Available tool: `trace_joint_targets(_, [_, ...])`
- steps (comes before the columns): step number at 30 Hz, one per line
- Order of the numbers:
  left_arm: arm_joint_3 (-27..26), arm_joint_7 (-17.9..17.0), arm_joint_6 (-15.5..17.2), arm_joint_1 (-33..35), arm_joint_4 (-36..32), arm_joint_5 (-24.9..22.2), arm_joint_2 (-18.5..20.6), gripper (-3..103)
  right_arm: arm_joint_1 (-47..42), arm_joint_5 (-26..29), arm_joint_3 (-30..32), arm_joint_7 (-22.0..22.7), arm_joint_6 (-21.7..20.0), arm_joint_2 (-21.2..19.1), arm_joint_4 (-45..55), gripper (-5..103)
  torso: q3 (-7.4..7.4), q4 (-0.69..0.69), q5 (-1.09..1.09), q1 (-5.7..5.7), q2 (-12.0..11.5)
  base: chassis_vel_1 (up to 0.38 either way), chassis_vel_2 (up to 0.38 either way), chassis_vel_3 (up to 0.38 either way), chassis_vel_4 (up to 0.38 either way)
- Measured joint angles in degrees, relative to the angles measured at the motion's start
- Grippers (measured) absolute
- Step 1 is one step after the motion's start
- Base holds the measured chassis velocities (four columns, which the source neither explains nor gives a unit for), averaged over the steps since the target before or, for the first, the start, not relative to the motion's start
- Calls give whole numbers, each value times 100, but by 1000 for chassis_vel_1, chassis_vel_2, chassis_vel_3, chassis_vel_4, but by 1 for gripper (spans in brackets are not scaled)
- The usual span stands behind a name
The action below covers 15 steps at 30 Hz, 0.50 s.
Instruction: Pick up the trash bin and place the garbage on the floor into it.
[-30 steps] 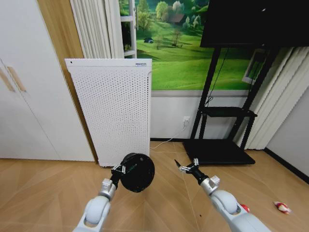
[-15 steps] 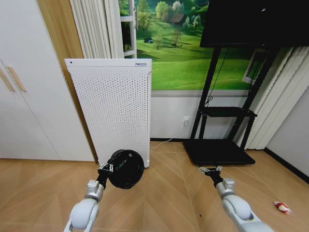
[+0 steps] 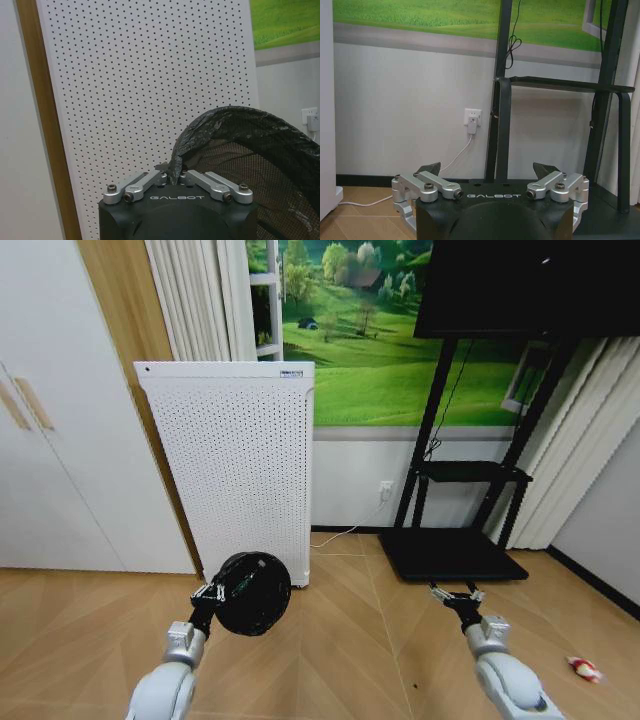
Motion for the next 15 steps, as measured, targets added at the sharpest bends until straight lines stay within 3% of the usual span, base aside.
trace_joint_targets(9, [-12, 0, -4, -2, 0, 0, 1, 4, 58, 30, -73, 40, -33, 11, -42, 100, 0, 0, 0, 0, 0, 0, 0, 0, 0])
trace_joint_targets(15, [-15, 1, -11, -7, 21, 0, 8, 4, 103, 31, -135, 53, -49, 4, -97, 100, 1, -1, 0, 0, 0, -96, -94, 89, 111])
